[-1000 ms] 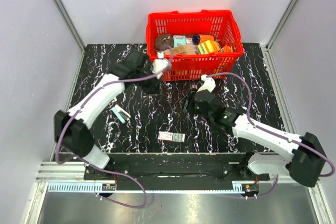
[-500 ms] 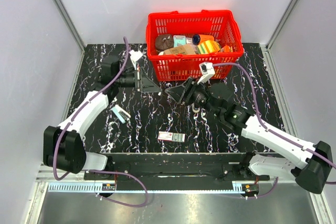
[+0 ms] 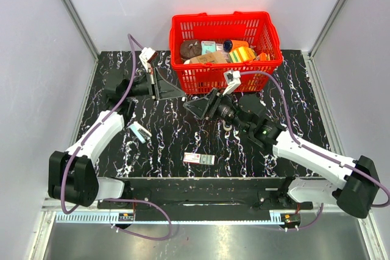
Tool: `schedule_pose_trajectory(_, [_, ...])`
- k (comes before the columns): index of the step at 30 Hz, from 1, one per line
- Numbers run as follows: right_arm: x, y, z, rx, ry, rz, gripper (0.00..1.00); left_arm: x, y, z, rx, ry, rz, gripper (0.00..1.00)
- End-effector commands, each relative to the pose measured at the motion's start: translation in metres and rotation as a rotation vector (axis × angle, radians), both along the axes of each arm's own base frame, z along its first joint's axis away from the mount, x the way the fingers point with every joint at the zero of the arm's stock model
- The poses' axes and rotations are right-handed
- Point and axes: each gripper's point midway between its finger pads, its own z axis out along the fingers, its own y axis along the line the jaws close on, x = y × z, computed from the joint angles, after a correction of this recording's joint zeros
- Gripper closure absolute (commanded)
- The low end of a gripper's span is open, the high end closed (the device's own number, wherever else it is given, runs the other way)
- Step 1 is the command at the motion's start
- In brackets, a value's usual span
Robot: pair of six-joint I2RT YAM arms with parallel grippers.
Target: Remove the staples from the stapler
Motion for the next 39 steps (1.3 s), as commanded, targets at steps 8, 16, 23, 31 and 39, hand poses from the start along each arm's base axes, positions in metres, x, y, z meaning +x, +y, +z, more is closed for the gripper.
schedule_pose_trajectory(8, [-0.001, 0.01, 0.045, 0.135, -0.089, 0.049, 0.46, -0.008, 0.003, 0.003, -0.01, -0.032, -0.024, 1.0])
schedule_pose_trajectory(16, [0.002, 0.015, 0.046, 0.149, -0.093, 0.05, 0.48, -0.007, 0.003, 0.001, -0.003, -0.019, -0.024, 1.0])
schedule_pose_trajectory(23, [0.004, 0.017, 0.047, 0.159, -0.095, 0.052, 0.54, -0.008, 0.003, -0.002, 0.004, -0.017, -0.02, 1.0])
schedule_pose_trajectory(31, [0.006, 0.019, 0.046, 0.163, -0.098, 0.049, 0.62, -0.01, 0.003, -0.003, 0.009, -0.015, -0.02, 1.0])
schedule_pose_trajectory(39, [0.007, 0.02, 0.045, 0.166, -0.098, 0.048, 0.77, -0.01, 0.003, -0.007, 0.022, -0.011, -0.023, 0.97])
